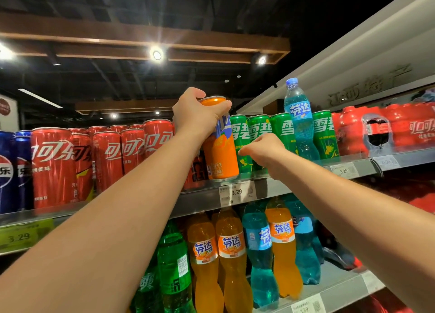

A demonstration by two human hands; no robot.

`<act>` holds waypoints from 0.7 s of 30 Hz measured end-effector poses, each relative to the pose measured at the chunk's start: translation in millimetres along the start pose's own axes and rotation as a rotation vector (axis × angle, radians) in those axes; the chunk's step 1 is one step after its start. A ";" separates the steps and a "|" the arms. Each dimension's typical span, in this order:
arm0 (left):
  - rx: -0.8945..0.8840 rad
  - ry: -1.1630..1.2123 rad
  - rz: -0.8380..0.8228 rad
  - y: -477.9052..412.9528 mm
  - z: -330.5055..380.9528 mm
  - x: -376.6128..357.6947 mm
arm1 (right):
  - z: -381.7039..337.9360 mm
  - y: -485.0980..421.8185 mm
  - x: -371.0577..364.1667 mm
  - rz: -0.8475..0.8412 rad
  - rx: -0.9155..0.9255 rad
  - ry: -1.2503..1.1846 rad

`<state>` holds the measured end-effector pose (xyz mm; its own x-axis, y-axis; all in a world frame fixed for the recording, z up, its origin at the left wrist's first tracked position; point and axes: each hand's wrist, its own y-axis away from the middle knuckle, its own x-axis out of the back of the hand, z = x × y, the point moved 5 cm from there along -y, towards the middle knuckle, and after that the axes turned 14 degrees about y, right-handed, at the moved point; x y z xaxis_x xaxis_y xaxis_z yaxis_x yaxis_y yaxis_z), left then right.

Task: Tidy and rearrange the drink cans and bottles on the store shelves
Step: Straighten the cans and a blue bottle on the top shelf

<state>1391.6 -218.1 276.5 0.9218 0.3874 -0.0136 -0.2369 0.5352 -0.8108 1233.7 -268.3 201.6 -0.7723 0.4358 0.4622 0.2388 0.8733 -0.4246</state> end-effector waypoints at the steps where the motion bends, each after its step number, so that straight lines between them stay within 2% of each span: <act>1: 0.004 0.007 -0.007 0.6 0.7 -2.7 | -1.1 1.1 4.4 0.039 0.018 -0.019; 4: 0.010 0.022 -0.032 2.2 2.9 -13.9 | -4.2 8.8 13.9 0.078 0.081 -0.189; 9: 0.032 0.058 -0.025 9.4 5.8 -35.2 | -5.2 30.0 23.9 -0.146 0.220 -0.412; 21: 0.115 0.124 -0.048 25.9 13.1 -111.7 | 44.6 13.6 65.4 -0.157 0.271 -0.247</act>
<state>1278.5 -237.7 264.7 0.9619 0.2678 -0.0545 -0.2190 0.6357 -0.7402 1160.1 -237.6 191.4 -0.9131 0.2076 0.3509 -0.0320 0.8215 -0.5693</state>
